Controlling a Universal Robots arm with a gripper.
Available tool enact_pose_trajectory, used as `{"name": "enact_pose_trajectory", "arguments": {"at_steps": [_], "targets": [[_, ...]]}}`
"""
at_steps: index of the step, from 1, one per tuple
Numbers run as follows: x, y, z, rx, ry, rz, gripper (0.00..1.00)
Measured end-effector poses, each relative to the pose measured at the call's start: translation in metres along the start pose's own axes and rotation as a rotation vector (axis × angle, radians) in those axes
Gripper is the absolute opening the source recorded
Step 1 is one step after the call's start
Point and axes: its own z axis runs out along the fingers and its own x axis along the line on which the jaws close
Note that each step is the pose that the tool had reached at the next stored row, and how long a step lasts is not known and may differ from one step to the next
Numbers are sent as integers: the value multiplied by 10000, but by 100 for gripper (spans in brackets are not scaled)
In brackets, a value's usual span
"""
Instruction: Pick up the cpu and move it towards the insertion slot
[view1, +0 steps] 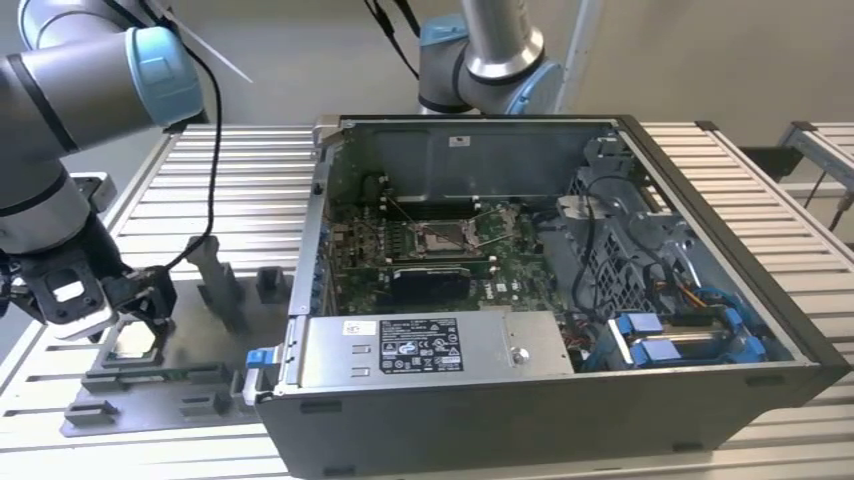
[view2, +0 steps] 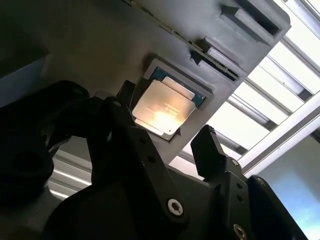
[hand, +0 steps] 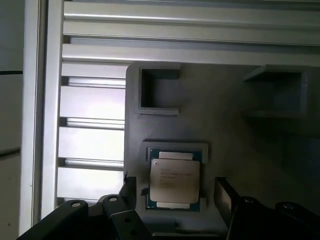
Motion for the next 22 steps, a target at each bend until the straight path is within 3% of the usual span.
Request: {"name": "enact_pose_trajectory", "arguments": {"at_steps": [10, 22], "targets": [[-1, -4, 107, 9, 0, -35, 100], [-3, 41, 145, 10, 1, -35, 100]]}}
